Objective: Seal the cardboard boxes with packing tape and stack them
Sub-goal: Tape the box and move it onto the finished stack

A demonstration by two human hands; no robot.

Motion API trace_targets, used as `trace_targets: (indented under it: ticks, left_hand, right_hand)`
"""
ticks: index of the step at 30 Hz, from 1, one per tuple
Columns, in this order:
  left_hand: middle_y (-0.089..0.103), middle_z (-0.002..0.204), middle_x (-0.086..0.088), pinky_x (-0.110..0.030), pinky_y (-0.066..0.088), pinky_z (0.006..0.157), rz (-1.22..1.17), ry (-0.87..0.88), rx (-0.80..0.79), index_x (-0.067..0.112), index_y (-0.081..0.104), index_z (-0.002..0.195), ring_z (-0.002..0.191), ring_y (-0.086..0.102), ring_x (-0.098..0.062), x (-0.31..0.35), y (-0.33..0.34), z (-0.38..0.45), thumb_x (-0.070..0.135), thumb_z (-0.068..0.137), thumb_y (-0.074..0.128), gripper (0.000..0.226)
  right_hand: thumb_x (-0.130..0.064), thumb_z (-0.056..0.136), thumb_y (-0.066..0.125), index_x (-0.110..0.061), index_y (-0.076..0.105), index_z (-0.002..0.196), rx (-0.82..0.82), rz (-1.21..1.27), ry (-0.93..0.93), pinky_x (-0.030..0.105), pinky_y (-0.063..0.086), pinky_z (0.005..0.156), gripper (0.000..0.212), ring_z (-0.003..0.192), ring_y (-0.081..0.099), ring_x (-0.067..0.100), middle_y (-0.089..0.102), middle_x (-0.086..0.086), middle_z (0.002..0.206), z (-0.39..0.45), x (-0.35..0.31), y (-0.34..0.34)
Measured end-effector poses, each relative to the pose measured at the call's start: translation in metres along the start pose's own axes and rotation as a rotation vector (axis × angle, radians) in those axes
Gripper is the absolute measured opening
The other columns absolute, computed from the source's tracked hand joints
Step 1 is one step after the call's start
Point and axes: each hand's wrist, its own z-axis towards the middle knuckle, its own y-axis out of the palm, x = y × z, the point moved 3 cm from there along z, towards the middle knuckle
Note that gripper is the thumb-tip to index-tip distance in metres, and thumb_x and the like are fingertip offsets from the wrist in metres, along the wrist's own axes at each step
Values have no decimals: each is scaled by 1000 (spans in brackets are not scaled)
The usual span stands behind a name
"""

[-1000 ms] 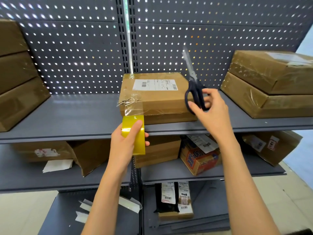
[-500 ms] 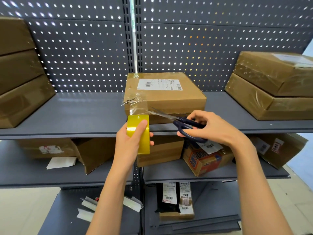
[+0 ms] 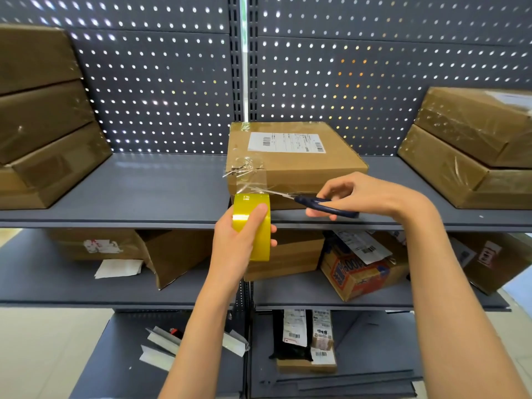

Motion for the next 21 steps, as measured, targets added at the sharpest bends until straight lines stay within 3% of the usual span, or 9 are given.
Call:
trace_targets:
  ticks: [6, 13, 18, 21]
  left_hand:
    - [68, 71, -3, -22, 51, 51, 5, 1, -8, 19, 61, 97, 59, 65, -11, 1, 0, 0, 28, 93, 56, 11]
    - [67, 69, -3, -22, 51, 51, -8, 10, -13, 17, 60, 96, 57, 64, -11, 1, 1, 1, 25, 93, 56, 9]
    - [68, 66, 0, -23, 51, 51, -9, 9, -12, 19, 60, 95, 56, 64, -12, 0, 0, 1, 27, 93, 56, 9]
    - [67, 67, -2, -23, 51, 51, -14, 10, -8, 19, 60, 95, 56, 64, -12, 0, 0, 1, 26, 93, 56, 9]
  right_hand:
    - [-54, 73, 70, -18, 72, 96, -70, -8, -9, 19, 42, 67, 43, 69, 55, 5, 65, -5, 68, 13, -12, 2]
    - [-50, 72, 73, -17, 74, 90, -65, 8, -50, 20, 40, 64, 37, 62, 51, 6, 62, -3, 63, 18, -7, 0]
    - [-46, 72, 75, -16, 74, 88, -51, 15, -71, 7, 37, 51, 33, 56, 48, 4, 59, -5, 59, 19, -6, 1]
    - [-46, 69, 76, -15, 75, 87, -34, 11, -89, 14, 36, 53, 36, 50, 43, 2, 55, -7, 53, 18, -5, 1]
